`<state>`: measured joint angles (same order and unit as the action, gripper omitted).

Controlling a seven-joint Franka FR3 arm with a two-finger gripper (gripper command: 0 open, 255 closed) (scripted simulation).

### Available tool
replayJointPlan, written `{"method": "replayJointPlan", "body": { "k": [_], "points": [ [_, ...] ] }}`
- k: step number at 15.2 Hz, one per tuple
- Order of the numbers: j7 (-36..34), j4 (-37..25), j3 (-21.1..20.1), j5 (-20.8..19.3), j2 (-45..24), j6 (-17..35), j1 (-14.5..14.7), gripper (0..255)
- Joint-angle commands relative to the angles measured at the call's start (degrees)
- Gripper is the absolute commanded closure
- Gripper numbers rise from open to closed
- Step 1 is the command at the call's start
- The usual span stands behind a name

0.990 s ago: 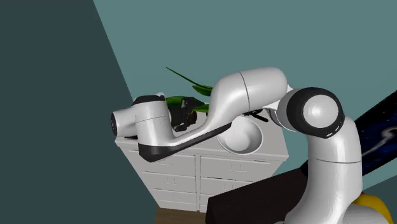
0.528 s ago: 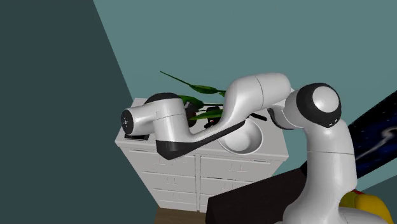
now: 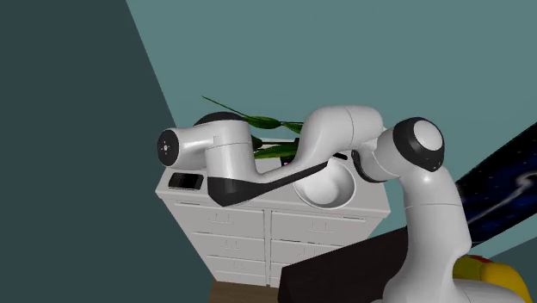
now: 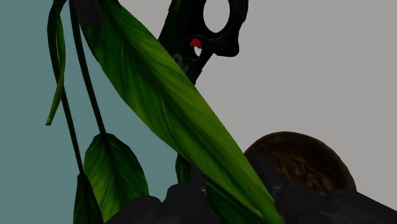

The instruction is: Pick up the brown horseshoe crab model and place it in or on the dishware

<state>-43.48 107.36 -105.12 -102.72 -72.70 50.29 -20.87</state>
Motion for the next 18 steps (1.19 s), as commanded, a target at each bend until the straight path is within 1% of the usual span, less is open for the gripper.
{"method": "replayJointPlan", "body": {
  "k": [1, 15, 18],
  "points": [
    [0.8, -0.9, -1.0, -0.2, 0.0, 1.0, 0.6, 255],
    [5.7, -7.3, -5.1, 1.5, 4.7, -2.1, 2.7, 255],
    [2.5, 0.3, -9.3, 4.9, 3.6, -4.6, -2.4, 255]
  ]
}}
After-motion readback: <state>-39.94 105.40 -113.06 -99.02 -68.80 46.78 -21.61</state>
